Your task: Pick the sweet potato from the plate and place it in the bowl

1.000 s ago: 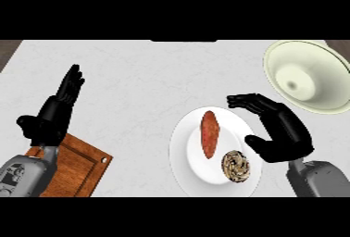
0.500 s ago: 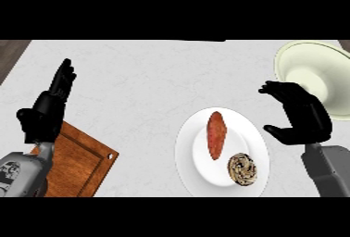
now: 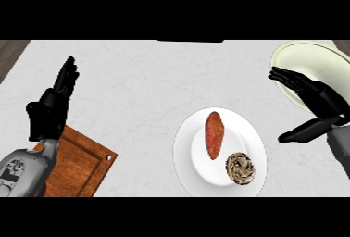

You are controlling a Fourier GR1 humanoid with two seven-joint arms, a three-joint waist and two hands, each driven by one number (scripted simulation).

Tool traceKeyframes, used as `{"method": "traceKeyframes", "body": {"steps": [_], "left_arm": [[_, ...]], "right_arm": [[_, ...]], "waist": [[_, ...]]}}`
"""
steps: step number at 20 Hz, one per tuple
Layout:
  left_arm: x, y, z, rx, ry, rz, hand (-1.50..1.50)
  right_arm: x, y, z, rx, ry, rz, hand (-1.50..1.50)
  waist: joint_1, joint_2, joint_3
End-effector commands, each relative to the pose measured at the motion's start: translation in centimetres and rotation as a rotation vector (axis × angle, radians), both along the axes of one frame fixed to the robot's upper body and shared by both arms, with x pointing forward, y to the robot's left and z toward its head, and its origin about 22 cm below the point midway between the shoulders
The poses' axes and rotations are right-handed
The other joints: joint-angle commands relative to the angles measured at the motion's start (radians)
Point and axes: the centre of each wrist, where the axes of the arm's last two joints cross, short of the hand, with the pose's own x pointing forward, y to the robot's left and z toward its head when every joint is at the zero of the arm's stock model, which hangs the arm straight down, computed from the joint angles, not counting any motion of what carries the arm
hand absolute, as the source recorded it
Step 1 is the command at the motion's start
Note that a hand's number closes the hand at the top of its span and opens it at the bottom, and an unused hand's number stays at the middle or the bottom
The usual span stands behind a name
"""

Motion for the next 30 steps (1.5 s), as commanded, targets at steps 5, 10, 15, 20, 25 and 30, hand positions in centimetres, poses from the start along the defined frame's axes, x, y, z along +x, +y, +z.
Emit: {"method": "traceKeyframes", "body": {"steps": [5, 10, 15, 20, 25, 30], "left_arm": [[-0.5, 0.3, -0.3, 0.023, -0.001, 0.023, 0.00], [-0.3, 0.0, 0.2, 0.010, 0.024, 0.029, 0.00], [-0.1, 0.3, 1.7, 0.008, 0.013, 0.028, 0.00], [-0.9, 0.6, 0.4, -0.010, 0.028, 0.032, 0.00], [-1.0, -1.0, 0.5, 0.000, -0.006, 0.042, 0.00], [-2.0, 0.3, 1.5, -0.004, 0.009, 0.036, 0.00]], "right_arm": [[4.0, 4.1, 5.1, -0.383, -0.084, 0.171, -1.50], [4.2, 7.5, 4.7, -0.481, -0.066, 0.303, -1.50], [2.8, 11.8, 4.2, -0.538, -0.076, 0.383, -1.50], [2.2, 12.8, 2.8, -0.670, -0.052, 0.404, -1.50], [2.1, 15.1, 1.1, -0.818, -0.034, 0.390, -1.50], [1.0, 16.2, -0.6, -0.811, -0.024, 0.366, -1.50]], "waist": [[-0.003, -0.005, -0.003], [-0.023, -0.009, -0.003], [-0.037, -0.013, -0.004], [-0.038, -0.012, -0.004], [-0.034, -0.011, -0.003], [-0.034, -0.012, -0.003]]}}
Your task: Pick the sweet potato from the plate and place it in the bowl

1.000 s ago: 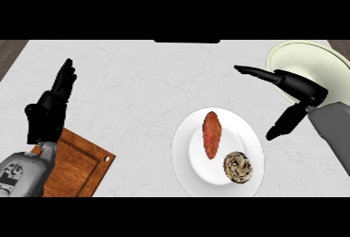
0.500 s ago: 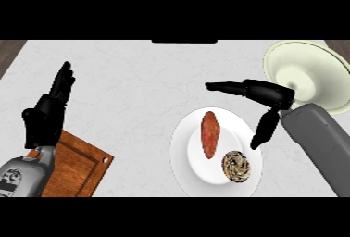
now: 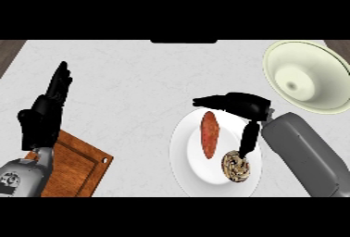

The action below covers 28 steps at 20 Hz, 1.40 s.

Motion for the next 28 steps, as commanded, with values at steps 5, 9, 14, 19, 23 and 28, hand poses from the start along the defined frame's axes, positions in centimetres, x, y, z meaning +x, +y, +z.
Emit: {"method": "traceKeyframes", "body": {"steps": [5, 9, 14, 19, 23, 28], "left_arm": [[1.6, -2.1, 1.7, 0.002, -0.009, 0.010, 0.00], [-1.1, -0.9, -1.6, -0.008, -0.010, -0.012, 0.00], [-0.1, -1.2, 1.1, 0.003, -0.004, -0.017, 0.00], [0.0, -0.4, -1.1, -0.015, 0.004, 0.001, 0.00], [-0.6, 1.2, -0.6, -0.011, -0.004, -0.009, 0.00], [0.1, 0.6, -0.4, -0.013, 0.013, -0.009, 0.00]], "right_arm": [[-0.3, 0.4, -3.8, -0.024, 0.004, -0.004, -1.50], [0.3, 1.9, -3.6, -0.028, 0.014, 0.011, -1.50], [0.2, 2.9, -5.6, -0.032, 0.028, 0.012, -1.50], [-0.1, 5.5, -5.2, -0.006, -0.109, 0.075, 1.50], [2.4, 2.9, -4.9, -0.002, -0.098, 0.075, 1.50], [-0.4, 5.4, -5.8, 0.065, -0.088, 0.092, 1.50]], "waist": [[-0.001, 0.002, 0.001], [0.003, 0.001, 0.000], [0.002, 0.001, 0.000], [0.003, 0.002, 0.000], [0.013, 0.004, 0.000], [-0.003, 0.000, 0.000]]}}
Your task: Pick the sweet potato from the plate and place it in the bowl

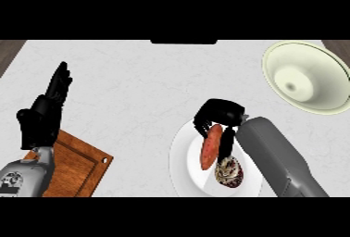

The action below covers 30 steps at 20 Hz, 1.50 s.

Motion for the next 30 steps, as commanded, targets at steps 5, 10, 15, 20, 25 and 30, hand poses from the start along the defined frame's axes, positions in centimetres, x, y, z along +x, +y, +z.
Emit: {"method": "traceKeyframes", "body": {"steps": [5, 10, 15, 20, 25, 30], "left_arm": [[-0.8, -0.1, -0.5, 0.008, -0.001, -0.019, 0.00], [-0.1, -0.6, -0.2, 0.004, 0.007, 0.000, 0.00], [0.4, -1.3, 0.1, 0.001, 0.004, -0.049, 0.00], [0.9, -2.0, -0.2, -0.002, 0.013, -0.061, 0.00], [0.7, -2.0, -0.1, 0.007, 0.001, -0.037, 0.00], [0.7, -1.1, -0.3, 0.010, 0.005, -0.017, 0.00]], "right_arm": [[1.0, 1.8, 1.4, 0.039, -0.027, -0.182, 1.50], [1.4, 3.1, 0.8, -0.100, 0.020, -0.773, 1.50], [3.8, 4.8, 7.1, 0.046, -0.069, -1.167, 1.50], [3.8, 8.6, 12.8, 0.248, -0.226, -1.395, 1.50], [3.2, 11.6, 13.8, 0.228, -0.351, -1.610, 1.50], [3.5, 13.3, 17.1, 0.249, -0.404, -1.737, 1.50]], "waist": [[0.009, 0.008, 0.007], [-0.011, 0.004, -0.001], [0.054, 0.005, 0.004], [0.064, 0.004, 0.004], [0.036, 0.001, 0.004], [0.010, 0.004, 0.006]]}}
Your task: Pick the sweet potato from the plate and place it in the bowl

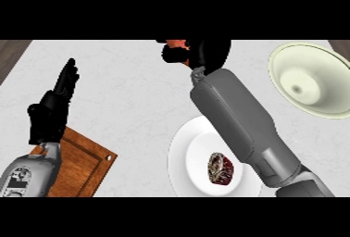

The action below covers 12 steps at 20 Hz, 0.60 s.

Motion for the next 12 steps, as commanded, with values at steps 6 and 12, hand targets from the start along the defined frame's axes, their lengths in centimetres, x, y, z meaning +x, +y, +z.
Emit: {"method": "traceKeyframes", "body": {"steps": [6, 12], "left_arm": [[0.8, 1.5, -0.3, -0.014, -0.003, 0.032, 0.00], [-0.1, 1.5, -0.3, -0.007, -0.006, 0.028, 0.00]], "right_arm": [[1.0, -3.3, 1.9, 0.072, -0.130, -0.216, 1.50], [2.0, -12.3, -0.8, 0.039, -0.199, -0.318, 1.50]], "waist": [[-0.045, 0.002, 0.001], [-0.036, 0.004, 0.002]]}}
